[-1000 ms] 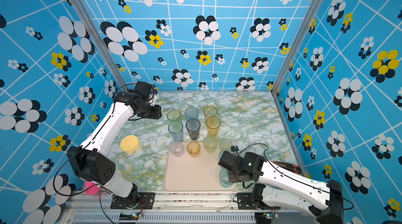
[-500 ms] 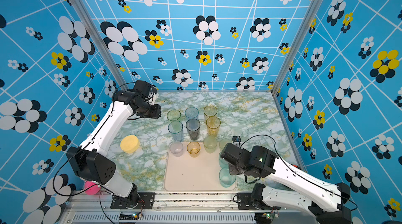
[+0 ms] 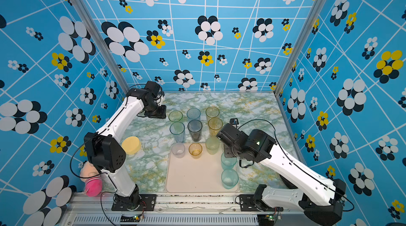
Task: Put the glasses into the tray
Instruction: 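Open the right gripper while the left gripper reaches a clear green cup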
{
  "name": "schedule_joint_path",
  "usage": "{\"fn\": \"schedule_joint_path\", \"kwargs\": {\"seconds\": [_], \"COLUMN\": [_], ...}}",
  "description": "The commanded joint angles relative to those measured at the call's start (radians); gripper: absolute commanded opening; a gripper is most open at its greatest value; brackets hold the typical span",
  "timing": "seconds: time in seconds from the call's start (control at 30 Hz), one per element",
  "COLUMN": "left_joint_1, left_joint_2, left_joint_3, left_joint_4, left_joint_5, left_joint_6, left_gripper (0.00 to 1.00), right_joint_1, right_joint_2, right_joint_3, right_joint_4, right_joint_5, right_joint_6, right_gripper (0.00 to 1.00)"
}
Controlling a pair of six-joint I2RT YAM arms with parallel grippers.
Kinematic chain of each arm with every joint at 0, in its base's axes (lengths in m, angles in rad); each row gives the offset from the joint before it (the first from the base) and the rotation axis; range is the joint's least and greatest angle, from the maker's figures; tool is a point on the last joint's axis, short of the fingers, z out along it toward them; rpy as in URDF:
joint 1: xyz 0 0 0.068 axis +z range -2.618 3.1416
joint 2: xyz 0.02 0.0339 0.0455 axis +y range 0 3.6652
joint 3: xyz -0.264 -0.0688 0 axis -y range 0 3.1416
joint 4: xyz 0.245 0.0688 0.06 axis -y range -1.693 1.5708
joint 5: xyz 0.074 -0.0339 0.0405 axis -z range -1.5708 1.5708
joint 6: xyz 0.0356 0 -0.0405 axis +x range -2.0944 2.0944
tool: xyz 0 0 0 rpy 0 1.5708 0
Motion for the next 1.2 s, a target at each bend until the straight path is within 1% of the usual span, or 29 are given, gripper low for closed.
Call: {"fn": "schedule_joint_path", "kwargs": {"seconds": [0.0, 0.2, 0.47, 0.63, 0.8, 0.87, 0.9, 0.93, 1.03, 1.1, 1.17], "left_joint_1": [-0.010, -0.016, -0.024, -0.032, -0.042, -0.046, -0.047, -0.049, -0.049, -0.049, -0.048], "left_joint_2": [0.059, 0.145, 0.217, 0.268, 0.303, 0.313, 0.318, 0.320, 0.320, 0.316, 0.304], "left_joint_3": [0.078, 0.152, 0.206, 0.251, 0.278, 0.287, 0.291, 0.295, 0.298, 0.303, 0.304], "left_joint_4": [-0.008, -0.027, -0.045, -0.073, -0.087, -0.096, -0.098, -0.101, -0.099, -0.097, -0.091], "left_joint_5": [-0.008, 0.005, 0.020, 0.017, 0.006, -0.005, -0.011, -0.015, -0.034, -0.051, -0.064], "left_joint_6": [0.018, 0.033, 0.048, 0.060, 0.068, 0.071, 0.073, 0.075, 0.078, 0.081, 0.082], "left_gripper": [0.39, 0.38, 0.36, 0.30, 0.27, 0.23, 0.17, 0.13, 0.09, 0.03, 0.00], "right_joint_1": [-0.034, -0.052, -0.068, -0.083, -0.098, -0.104, -0.107, -0.109, -0.116, -0.121, -0.125], "right_joint_2": [0.000, 0.006, 0.003, 0.007, 0.009, 0.009, 0.009, 0.007, 0.006, 0.003, 0.003], "right_joint_3": [0.037, 0.041, 0.033, 0.033, 0.035, 0.036, 0.035, 0.034, 0.029, 0.023, 0.018], "right_joint_4": [0.049, 0.045, 0.055, 0.060, 0.064, 0.064, 0.064, 0.064, 0.067, 0.073, 0.081], "right_joint_5": [-0.023, -0.017, -0.006, -0.006, -0.009, -0.009, -0.009, -0.008, -0.009, -0.009, -0.011], "right_joint_6": [-0.051, -0.054, -0.049, -0.059, -0.075, -0.082, -0.087, -0.090, -0.099, -0.107, -0.115], "right_gripper": [0.38, 0.38, 0.38, 0.38, 0.38, 0.38, 0.38, 0.38, 0.38, 0.38, 0.38]}}
